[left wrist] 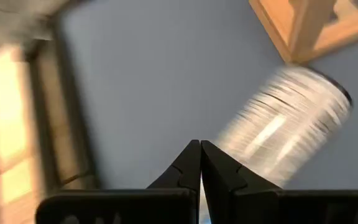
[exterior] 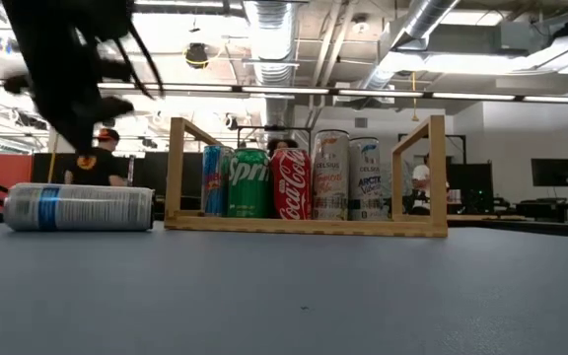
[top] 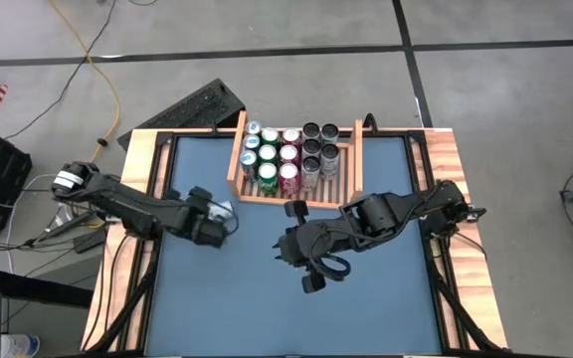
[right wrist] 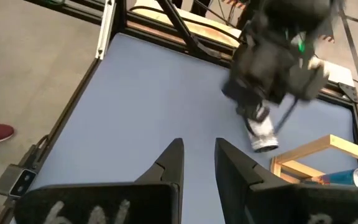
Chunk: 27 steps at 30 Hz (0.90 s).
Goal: Place canned beverage on shelf
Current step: Put the light blue soda can on the shelf
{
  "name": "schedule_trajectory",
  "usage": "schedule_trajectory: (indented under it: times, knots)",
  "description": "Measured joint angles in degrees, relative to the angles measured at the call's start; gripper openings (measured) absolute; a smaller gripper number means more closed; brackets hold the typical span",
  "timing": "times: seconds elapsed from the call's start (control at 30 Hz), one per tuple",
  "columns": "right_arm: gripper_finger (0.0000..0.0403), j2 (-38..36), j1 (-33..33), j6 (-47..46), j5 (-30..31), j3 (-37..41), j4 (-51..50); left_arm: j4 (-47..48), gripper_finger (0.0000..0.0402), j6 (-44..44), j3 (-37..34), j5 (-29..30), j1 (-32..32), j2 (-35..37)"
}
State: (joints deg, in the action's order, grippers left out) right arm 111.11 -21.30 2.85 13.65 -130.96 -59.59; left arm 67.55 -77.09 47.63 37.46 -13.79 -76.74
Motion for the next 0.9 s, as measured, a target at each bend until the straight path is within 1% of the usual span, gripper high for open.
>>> schedule_trajectory:
  times: [0.07, 0.13, 0.2, 0.27, 0.37, 0.5, 0.6, 0.67, 0.7, 0.8, 0.9]
  knots:
    - [0.0075, 0.00, -0.13, 0.01, -0.02, 0.00, 0.00, -11.25, 0.0000, 8.03, -5.70, -2.41, 4.28, -0.08]
    - [0.0075, 0.00, -0.43, 0.01, -0.04, 0.00, -0.22, -19.03, 0.0000, 12.69, -10.63, -2.73, 7.92, 0.13]
    - [0.0075, 0.00, -0.76, 0.03, -0.04, 0.00, -0.20, -22.44, 0.0001, 13.28, -13.20, -3.92, 10.07, 0.47]
    - [0.0075, 0.00, -0.91, 0.03, -0.02, 0.00, -0.21, -22.26, 0.0001, 11.86, -13.26, -5.13, 9.89, 0.91]
    - [0.0075, 0.00, -1.22, 0.21, -0.02, 0.00, -0.65, -20.73, 0.0000, 10.41, -10.10, -9.34, 7.81, 2.68]
    - [0.0075, 0.00, -1.17, 0.60, -0.04, 0.00, -0.88, -22.80, 0.0000, 9.30, -5.33, -19.41, 6.09, 5.87]
    - [0.0075, 0.02, -0.64, 0.61, -0.04, 0.00, -0.89, -25.55, 0.0000, 10.87, -2.31, -25.07, 5.51, 7.11]
    - [0.0075, 0.02, -0.09, 0.33, -0.06, 0.00, -1.49, -25.89, 0.0000, 11.45, 0.64, -26.39, 4.53, 7.73]
    - [0.0075, 0.03, 0.20, 0.38, -0.14, 0.00, -2.33, -24.48, 0.0000, 10.84, 2.18, -26.60, 3.91, 7.69]
    - [0.0075, 1.82, 1.47, 0.12, -1.07, -0.04, -3.07, -16.05, 0.0000, 9.70, 9.03, -26.74, 1.81, 7.59]
    - [0.0076, 5.17, 2.44, -0.82, -6.18, 0.03, -1.44, -7.56, 0.0000, 7.30, 15.51, -25.16, -2.21, 7.38]
